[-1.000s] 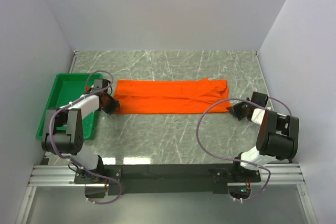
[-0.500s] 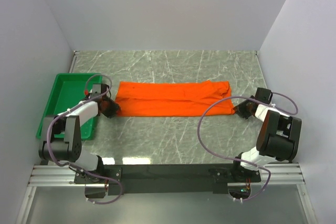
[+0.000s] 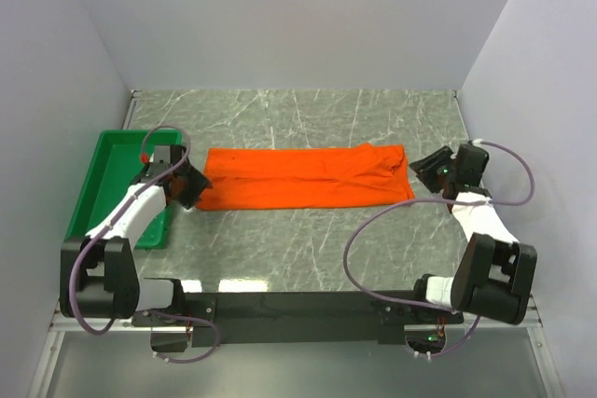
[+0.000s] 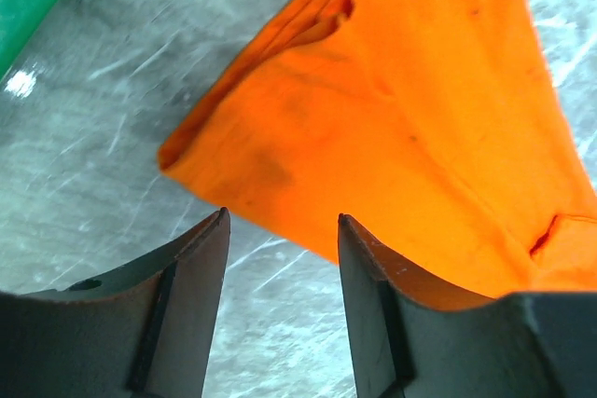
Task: Fold and stack the t-shirts
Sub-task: Fold the tshirt
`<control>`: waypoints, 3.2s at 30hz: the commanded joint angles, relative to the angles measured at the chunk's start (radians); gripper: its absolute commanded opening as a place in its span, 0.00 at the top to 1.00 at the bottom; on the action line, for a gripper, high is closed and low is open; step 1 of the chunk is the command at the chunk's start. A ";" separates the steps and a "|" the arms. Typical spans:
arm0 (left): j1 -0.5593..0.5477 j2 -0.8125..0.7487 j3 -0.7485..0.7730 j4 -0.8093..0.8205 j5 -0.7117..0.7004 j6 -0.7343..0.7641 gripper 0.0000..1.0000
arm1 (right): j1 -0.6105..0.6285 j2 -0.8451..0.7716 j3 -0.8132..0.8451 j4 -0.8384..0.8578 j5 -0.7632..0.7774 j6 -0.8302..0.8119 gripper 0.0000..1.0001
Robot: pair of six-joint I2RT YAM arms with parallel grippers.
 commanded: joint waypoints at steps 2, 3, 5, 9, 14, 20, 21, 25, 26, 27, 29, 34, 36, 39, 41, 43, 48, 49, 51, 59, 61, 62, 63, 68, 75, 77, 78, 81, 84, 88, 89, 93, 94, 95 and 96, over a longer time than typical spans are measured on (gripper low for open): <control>-0.001 0.057 0.051 0.015 -0.017 0.034 0.47 | 0.039 0.110 -0.025 0.050 -0.148 0.008 0.52; -0.001 0.074 0.054 0.017 -0.017 0.034 0.49 | 0.041 0.125 -0.028 0.050 -0.149 0.003 0.52; -0.001 0.115 0.052 0.026 -0.017 0.029 0.51 | 0.041 0.168 -0.030 0.040 -0.133 -0.012 0.53; 0.000 0.164 0.020 0.034 -0.048 0.012 0.58 | 0.033 0.249 -0.012 -0.029 -0.096 -0.024 0.55; 0.005 0.155 -0.081 0.028 -0.051 -0.022 0.62 | 0.009 0.280 -0.015 -0.091 0.011 -0.015 0.60; 0.008 0.019 -0.153 -0.018 -0.051 -0.029 0.64 | -0.005 0.222 -0.018 -0.088 0.068 -0.005 0.60; 0.007 -0.018 -0.149 -0.032 -0.060 -0.026 0.64 | -0.004 0.211 -0.019 -0.079 0.061 0.003 0.60; 0.007 -0.106 -0.108 -0.075 -0.099 -0.019 0.57 | 0.031 0.148 -0.044 0.085 -0.039 0.008 0.60; 0.007 -0.115 -0.089 -0.046 -0.077 -0.002 0.55 | 0.053 0.133 -0.039 0.108 -0.071 -0.014 0.60; 0.005 -0.121 -0.083 -0.019 -0.059 0.010 0.53 | 0.096 0.133 -0.020 0.137 -0.085 -0.023 0.59; -0.004 -0.106 -0.062 0.048 -0.011 0.033 0.52 | 0.143 0.157 0.005 0.156 -0.126 -0.044 0.59; -0.053 0.066 0.006 0.115 0.027 0.067 0.57 | 0.203 0.272 0.065 0.253 -0.214 0.000 0.59; -0.059 0.143 0.034 0.153 0.036 0.064 0.59 | 0.208 0.317 0.112 0.225 -0.217 0.003 0.59; -0.058 0.235 0.073 0.166 0.012 0.040 0.64 | 0.205 0.418 0.155 0.190 -0.202 0.023 0.59; -0.056 0.281 0.095 0.155 -0.010 0.017 0.67 | 0.187 0.443 0.153 0.176 -0.191 0.046 0.59; -0.046 0.293 0.083 0.158 -0.017 -0.008 0.68 | 0.164 0.464 0.142 0.167 -0.173 0.063 0.59; -0.010 0.296 0.012 0.161 -0.017 -0.052 0.69 | 0.076 0.483 0.111 0.132 -0.145 0.069 0.60; -0.007 0.296 -0.014 0.164 -0.017 -0.061 0.70 | 0.068 0.484 0.113 0.129 -0.142 0.058 0.59; -0.001 0.287 -0.037 0.161 -0.011 -0.068 0.70 | 0.059 0.489 0.135 0.098 -0.133 0.040 0.60; -0.030 0.070 -0.236 0.167 0.044 -0.149 0.68 | 0.111 0.362 0.208 -0.035 -0.052 -0.054 0.59; -0.053 0.001 -0.302 0.144 0.036 -0.184 0.66 | 0.156 0.297 0.221 -0.081 0.037 -0.077 0.58; -0.055 -0.073 -0.322 0.130 0.036 -0.195 0.65 | 0.170 0.277 0.234 -0.129 0.068 -0.083 0.57; -0.055 -0.113 -0.340 0.104 0.047 -0.203 0.64 | 0.188 0.242 0.238 -0.150 0.132 -0.089 0.56; -0.056 -0.392 -0.355 -0.046 -0.017 -0.198 0.46 | 0.292 0.197 0.245 -0.256 0.209 -0.103 0.50; -0.059 -0.390 -0.200 -0.040 -0.042 0.007 0.34 | 0.383 0.225 0.245 -0.267 0.222 -0.094 0.50; -0.062 -0.302 -0.161 -0.003 -0.028 0.043 0.40 | 0.392 0.237 0.254 -0.266 0.219 -0.090 0.50; -0.067 -0.272 -0.147 0.015 -0.011 0.047 0.42 | 0.397 0.249 0.254 -0.266 0.220 -0.090 0.50; -0.072 -0.173 -0.134 0.055 -0.017 0.011 0.57 | 0.398 0.266 0.249 -0.260 0.217 -0.086 0.50; -0.073 -0.121 -0.146 0.092 -0.056 -0.040 0.65 | 0.397 0.274 0.246 -0.260 0.223 -0.090 0.51; -0.072 -0.071 -0.172 0.123 -0.106 -0.089 0.71 | 0.397 0.282 0.245 -0.261 0.234 -0.097 0.51; -0.072 -0.057 -0.175 0.123 -0.141 -0.097 0.71 | 0.397 0.285 0.246 -0.264 0.239 -0.095 0.51; -0.044 0.005 -0.186 0.118 -0.180 -0.127 0.73 | 0.397 0.286 0.252 -0.276 0.260 -0.100 0.51; -0.040 0.017 -0.184 0.124 -0.181 -0.127 0.72 | 0.397 0.285 0.254 -0.278 0.263 -0.100 0.51; -0.029 0.020 -0.183 0.121 -0.180 -0.126 0.71 | 0.398 0.283 0.255 -0.281 0.266 -0.101 0.51; -0.026 0.026 -0.166 0.118 -0.180 -0.117 0.70 | 0.397 0.283 0.257 -0.284 0.266 -0.101 0.50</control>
